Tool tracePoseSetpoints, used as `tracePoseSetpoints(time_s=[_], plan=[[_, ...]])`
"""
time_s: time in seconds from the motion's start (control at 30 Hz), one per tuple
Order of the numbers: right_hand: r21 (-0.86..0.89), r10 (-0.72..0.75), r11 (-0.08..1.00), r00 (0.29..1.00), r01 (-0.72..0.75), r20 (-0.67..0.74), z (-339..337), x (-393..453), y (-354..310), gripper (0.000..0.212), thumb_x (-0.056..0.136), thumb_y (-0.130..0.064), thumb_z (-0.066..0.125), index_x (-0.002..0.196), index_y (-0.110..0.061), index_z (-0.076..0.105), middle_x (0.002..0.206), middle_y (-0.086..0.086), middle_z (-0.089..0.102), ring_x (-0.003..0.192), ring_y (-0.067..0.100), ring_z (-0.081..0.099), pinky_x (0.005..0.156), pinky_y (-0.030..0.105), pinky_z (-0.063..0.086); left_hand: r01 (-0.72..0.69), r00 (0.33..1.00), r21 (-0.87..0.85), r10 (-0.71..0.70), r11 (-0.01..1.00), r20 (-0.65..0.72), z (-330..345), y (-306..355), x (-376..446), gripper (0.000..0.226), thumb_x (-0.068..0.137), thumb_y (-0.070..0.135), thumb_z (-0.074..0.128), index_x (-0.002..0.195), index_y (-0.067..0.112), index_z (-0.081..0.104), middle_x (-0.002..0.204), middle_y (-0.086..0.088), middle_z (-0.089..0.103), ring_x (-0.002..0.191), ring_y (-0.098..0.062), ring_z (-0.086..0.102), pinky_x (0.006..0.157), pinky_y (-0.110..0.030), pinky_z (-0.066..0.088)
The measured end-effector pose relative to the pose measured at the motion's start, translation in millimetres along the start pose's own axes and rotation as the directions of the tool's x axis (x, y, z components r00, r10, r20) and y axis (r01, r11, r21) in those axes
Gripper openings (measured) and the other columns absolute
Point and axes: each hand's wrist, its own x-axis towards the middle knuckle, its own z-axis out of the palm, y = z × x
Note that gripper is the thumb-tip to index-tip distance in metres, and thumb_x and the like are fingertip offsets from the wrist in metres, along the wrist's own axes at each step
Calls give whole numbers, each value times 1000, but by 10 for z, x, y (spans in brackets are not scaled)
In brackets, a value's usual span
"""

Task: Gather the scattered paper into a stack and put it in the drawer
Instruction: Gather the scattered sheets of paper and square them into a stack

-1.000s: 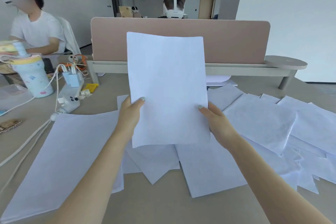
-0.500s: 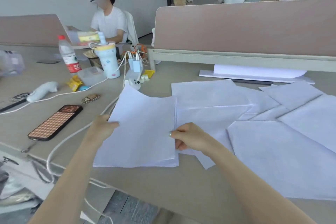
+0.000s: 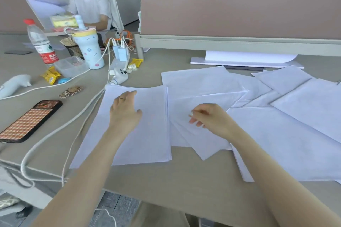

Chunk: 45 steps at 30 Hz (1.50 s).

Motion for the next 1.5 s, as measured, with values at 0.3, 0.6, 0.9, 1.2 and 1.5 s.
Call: tracePoseSetpoints(time_s=[0.3, 0.6, 0.9, 1.2, 1.5], plan=[[-88, 119, 975, 821, -202, -558, -820, -161, 868, 16, 91, -18, 51, 96, -21, 66, 94, -7, 64, 96, 16, 62, 65, 25, 40, -342, 861, -49, 335, 938, 382, 761, 1307, 416, 72, 86, 42, 57, 147, 22, 23, 155, -2, 23, 142, -24, 21, 113, -43, 25], [-272, 107, 924, 866, -268, -488, -842, -23, 980, 34, 90, -20, 47, 122, -23, 57, 124, -4, 61, 118, 19, 52, 101, 32, 36, -360, 902, 307, 244, 881, 356, 1098, 1481, 913, 78, 83, 67, 42, 142, 19, 28, 140, -7, 48, 125, -29, 49, 95, -36, 43], [-277, 69, 934, 876, -225, -477, -850, -2, 1013, 30, 89, -20, 48, 116, -23, 61, 119, -6, 64, 114, 18, 55, 99, 29, 34, -667, 738, 586, 517, 461, 434, 933, 1807, 720, 22, 80, -7, 45, 84, 13, 37, 82, -10, 57, 82, -31, 59, 58, -29, 30], [-322, 78, 919, 906, -227, -416, -809, -13, 975, 31, 89, -24, 49, 118, -24, 60, 123, -5, 60, 119, 20, 49, 99, 29, 30, -592, 725, 334, 302, 734, 619, 907, 2217, 194, 58, 84, 53, 48, 129, 16, 42, 116, -2, 54, 106, -26, 55, 73, -31, 43], [-318, 76, 924, 917, -212, -390, -823, -21, 982, 31, 88, -23, 49, 117, -23, 60, 123, -4, 61, 117, 20, 51, 99, 31, 36, -663, 738, 499, 376, 558, 560, 1010, 2282, 35, 25, 86, 4, 48, 111, 5, 50, 104, -8, 61, 104, -28, 61, 55, -24, 34]])
